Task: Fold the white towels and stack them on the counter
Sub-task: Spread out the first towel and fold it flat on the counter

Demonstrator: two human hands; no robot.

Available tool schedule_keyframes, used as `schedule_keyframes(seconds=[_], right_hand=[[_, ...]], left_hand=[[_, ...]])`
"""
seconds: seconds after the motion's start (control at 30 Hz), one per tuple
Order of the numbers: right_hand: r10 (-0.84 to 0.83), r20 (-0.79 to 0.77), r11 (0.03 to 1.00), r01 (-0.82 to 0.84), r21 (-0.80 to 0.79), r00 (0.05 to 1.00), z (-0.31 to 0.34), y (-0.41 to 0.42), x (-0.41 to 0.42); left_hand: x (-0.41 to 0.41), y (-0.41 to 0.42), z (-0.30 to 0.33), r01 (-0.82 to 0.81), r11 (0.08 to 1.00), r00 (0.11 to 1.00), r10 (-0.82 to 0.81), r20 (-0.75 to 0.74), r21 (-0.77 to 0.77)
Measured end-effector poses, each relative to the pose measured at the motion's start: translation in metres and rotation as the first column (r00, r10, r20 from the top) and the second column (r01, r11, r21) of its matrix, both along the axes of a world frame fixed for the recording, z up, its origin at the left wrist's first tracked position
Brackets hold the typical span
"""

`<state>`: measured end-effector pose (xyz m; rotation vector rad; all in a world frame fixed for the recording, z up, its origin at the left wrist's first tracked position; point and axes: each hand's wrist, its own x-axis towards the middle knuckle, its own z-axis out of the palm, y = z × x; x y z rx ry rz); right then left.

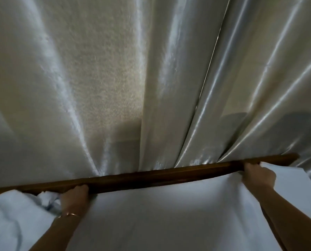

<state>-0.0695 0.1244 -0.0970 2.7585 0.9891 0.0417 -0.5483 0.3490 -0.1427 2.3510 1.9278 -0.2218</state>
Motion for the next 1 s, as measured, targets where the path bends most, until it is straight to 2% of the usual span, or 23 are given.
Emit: schedule_keyframes(seconds=[0.07, 0.13, 0.2, 0.27, 0.33, 0.43, 0.53, 0.63, 0.77, 0.83, 1.0], right_hand=[[0.002, -0.018, 1.0, -0.003, -0.021, 1.0, -0.011, -0.001, 0.01], [-0.028, -0.069, 0.999, 0.031, 0.041, 0.997, -0.023, 0.0, 0.018], [-0.077, -0.136, 0.986, 0.096, 0.137, 0.988, -0.032, 0.003, 0.023], [-0.129, -0.204, 0.962, 0.172, 0.21, 0.97, -0.038, 0.008, 0.026], [-0.176, -0.258, 0.941, 0.239, 0.239, 0.95, -0.039, 0.014, 0.029], [-0.206, -0.302, 0.933, 0.28, 0.226, 0.931, -0.037, 0.018, 0.031], [-0.204, -0.342, 0.905, 0.31, 0.291, 0.917, -0.041, 0.014, 0.029], [-0.205, -0.356, 0.874, 0.334, 0.352, 0.912, -0.042, 0.011, 0.024], [-0.073, -0.343, 0.86, 0.233, 0.454, 0.937, -0.036, 0.011, 0.011], [0.014, -0.39, 0.829, 0.207, 0.519, 0.921, -0.026, 0.015, -0.005], [0.11, -0.535, 0.68, 0.329, 0.655, 0.838, 0.002, 0.027, -0.085]], left_hand=[[-0.009, 0.005, -0.007, -0.033, 0.999, 0.999, 0.033, 0.01, -0.018], [-0.021, 0.009, -0.013, -0.086, 0.995, 0.996, 0.087, 0.014, -0.05], [-0.03, 0.011, -0.015, -0.132, 0.987, 0.984, 0.142, 0.109, -0.092], [-0.035, 0.011, -0.015, -0.196, 0.969, 0.927, 0.232, 0.295, -0.15], [-0.035, 0.009, -0.014, -0.263, 0.952, 0.857, 0.304, 0.416, -0.154], [-0.027, 0.006, -0.014, -0.307, 0.945, 0.799, 0.321, 0.509, -0.114], [-0.014, 0.003, -0.015, -0.373, 0.924, 0.749, 0.356, 0.558, -0.089], [-0.001, -0.003, -0.019, -0.426, 0.9, 0.652, 0.38, 0.657, -0.097], [0.009, -0.012, -0.018, -0.409, 0.893, 0.559, 0.407, 0.723, -0.186], [0.017, -0.018, -0.009, -0.378, 0.876, 0.456, 0.456, 0.764, -0.298], [0.066, -0.074, 0.026, -0.281, 0.841, 0.038, 0.492, 0.87, -0.463]])
